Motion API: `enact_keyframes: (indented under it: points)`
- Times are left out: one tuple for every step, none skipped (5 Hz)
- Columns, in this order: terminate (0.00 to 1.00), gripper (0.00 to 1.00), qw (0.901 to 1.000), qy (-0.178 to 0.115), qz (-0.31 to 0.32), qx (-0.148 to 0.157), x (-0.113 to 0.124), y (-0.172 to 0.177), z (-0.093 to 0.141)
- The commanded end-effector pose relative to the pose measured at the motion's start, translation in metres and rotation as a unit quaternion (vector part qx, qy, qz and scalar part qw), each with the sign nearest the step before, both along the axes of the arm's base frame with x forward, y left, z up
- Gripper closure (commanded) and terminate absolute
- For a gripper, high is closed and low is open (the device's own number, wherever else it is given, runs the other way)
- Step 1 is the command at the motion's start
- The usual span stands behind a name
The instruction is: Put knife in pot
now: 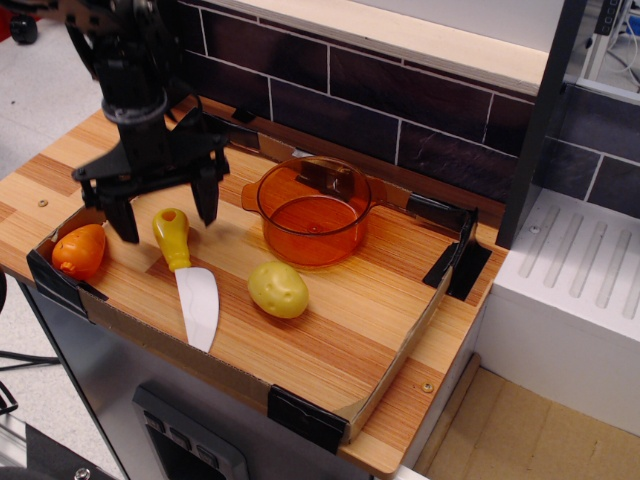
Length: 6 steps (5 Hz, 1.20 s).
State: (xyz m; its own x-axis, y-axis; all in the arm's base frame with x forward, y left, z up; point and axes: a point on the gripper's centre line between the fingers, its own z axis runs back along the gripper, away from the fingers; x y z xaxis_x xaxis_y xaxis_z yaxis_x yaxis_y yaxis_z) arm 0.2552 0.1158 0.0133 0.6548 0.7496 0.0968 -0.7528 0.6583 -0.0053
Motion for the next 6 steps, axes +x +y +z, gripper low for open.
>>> enact_keyframes:
  points:
    - [0.00,0.00,0.9993,-0.029,-0.014,0.018,0.000,0.005,-0.011]
    - [0.00,1.00,0.9996,-0.019,-0.014,-0.015,0.001,0.004,-0.005]
    - [0.00,1.00,0.9994,-0.031,-0.006,-0.012,0.000,0.006,0.001]
    - [0.00,1.00,0.9984,-0.045,0.011,-0.034,0.000,0.001,0.031]
    - [0.00,1.00,0.9953,-0.064,0.031,-0.066,0.001,-0.008,0.071]
    - [0.00,1.00,0.9943,-0.057,0.029,-0.084,0.007,-0.021,0.081]
